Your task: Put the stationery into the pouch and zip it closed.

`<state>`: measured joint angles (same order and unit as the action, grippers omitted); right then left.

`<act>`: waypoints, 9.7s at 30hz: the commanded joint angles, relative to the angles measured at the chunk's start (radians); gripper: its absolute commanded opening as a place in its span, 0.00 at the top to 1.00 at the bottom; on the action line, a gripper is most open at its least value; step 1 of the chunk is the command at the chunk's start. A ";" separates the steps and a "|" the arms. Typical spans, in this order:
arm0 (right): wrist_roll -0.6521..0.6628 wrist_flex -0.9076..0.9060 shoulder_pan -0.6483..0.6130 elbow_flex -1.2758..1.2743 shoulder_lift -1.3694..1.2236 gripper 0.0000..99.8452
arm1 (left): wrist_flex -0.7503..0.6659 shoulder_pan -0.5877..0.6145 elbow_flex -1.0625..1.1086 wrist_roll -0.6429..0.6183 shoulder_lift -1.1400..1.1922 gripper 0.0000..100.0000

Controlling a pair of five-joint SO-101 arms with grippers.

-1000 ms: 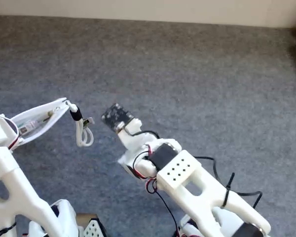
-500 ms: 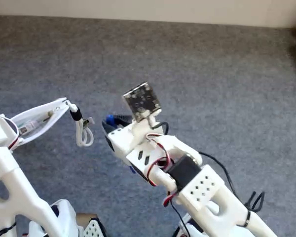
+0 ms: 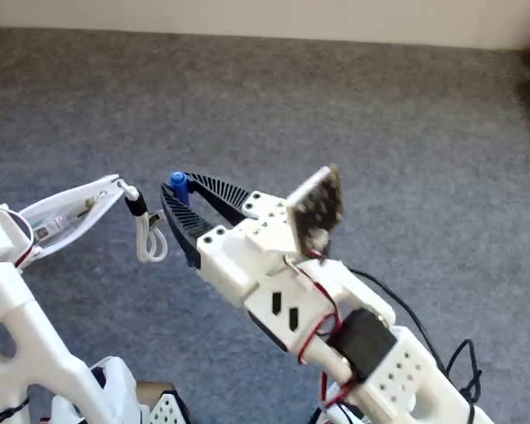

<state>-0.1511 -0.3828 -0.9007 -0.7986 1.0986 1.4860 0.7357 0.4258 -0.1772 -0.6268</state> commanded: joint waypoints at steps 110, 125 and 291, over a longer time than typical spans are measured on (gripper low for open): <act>-0.003 0.139 -0.189 0.004 -0.248 1.00 | -0.052 0.010 0.027 -0.012 0.018 1.00; 0.063 -0.085 -0.107 0.030 -0.248 0.87 | -0.052 0.010 0.027 -0.014 0.018 1.00; 0.201 -0.588 0.064 -0.443 0.621 1.00 | 0.031 -0.883 -0.085 0.562 -0.286 0.71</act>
<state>0.0575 -0.9705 -0.8669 -1.3403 1.7047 1.5121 -0.1527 0.2432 0.3414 -0.7971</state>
